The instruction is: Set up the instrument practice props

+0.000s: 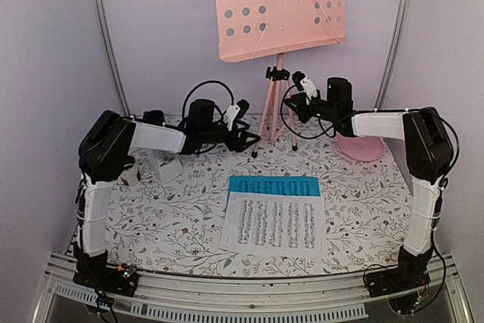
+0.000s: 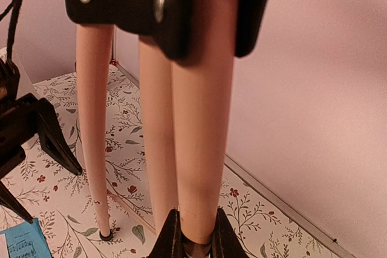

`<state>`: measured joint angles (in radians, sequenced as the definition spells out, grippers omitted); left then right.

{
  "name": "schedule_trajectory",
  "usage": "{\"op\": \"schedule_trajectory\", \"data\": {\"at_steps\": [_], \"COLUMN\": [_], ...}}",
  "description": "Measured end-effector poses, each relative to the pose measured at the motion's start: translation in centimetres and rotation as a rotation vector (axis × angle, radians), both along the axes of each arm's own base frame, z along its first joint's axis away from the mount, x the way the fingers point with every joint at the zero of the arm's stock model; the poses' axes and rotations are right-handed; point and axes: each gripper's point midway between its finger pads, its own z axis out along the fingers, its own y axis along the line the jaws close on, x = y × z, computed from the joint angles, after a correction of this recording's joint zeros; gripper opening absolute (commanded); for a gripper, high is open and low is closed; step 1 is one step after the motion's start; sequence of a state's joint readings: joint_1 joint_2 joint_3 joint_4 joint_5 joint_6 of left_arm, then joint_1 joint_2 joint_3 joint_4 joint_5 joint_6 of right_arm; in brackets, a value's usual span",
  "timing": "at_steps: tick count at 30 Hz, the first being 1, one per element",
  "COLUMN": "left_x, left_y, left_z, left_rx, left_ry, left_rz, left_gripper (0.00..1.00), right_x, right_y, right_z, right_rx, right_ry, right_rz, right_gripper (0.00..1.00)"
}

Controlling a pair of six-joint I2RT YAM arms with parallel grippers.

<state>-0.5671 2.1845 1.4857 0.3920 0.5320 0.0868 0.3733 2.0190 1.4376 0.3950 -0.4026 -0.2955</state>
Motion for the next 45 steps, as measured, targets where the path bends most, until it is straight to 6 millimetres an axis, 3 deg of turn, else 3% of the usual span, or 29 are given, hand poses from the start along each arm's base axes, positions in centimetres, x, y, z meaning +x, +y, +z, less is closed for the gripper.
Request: {"op": "schedule_trajectory", "data": {"at_steps": [5,8,13,18,23,29,33,39,45], "left_x": [1.2,2.2,4.3,5.5,4.9,4.7,4.1,3.7,3.6], "left_y": [-0.8,-1.3,-2.5,-3.9,-4.5,-3.6,-3.1,-2.8,-2.7], "left_z": [-4.3,-5.3,-4.6,-3.9,-4.2,-4.4,-4.4,-4.3,-4.3], "left_rx": [0.037,0.044,0.032,0.027,0.047,0.07,0.084,0.089,0.092], "left_ry": [0.059,0.065,0.048,0.032,0.029,-0.002,-0.011,-0.015,-0.016], "left_rz": [0.032,0.051,0.064,0.053,0.039,0.065,0.051,0.027,0.021], "left_gripper": [0.7,0.65,0.55,0.3,0.1,0.0,0.0,0.0,0.0], "right_x": [0.0,0.0,0.0,0.0,0.0,-0.6,-1.1,-2.4,-4.6], "right_y": [0.0,0.0,0.0,0.0,0.0,0.8,1.1,0.4,-0.3], "right_z": [0.0,0.0,0.0,0.0,0.0,0.0,-0.7,-2.4,-3.3], "right_rx": [0.0,0.0,0.0,0.0,0.0,0.014,0.005,-0.01,0.003], "right_ry": [0.0,0.0,0.001,0.004,0.011,0.036,0.061,0.113,0.175], "right_rz": [0.0,0.0,-0.001,0.0,0.003,0.042,0.064,0.079,0.106], "right_gripper": [0.0,0.0,0.02,0.05,0.08,0.31,0.64,0.91,0.93]}}
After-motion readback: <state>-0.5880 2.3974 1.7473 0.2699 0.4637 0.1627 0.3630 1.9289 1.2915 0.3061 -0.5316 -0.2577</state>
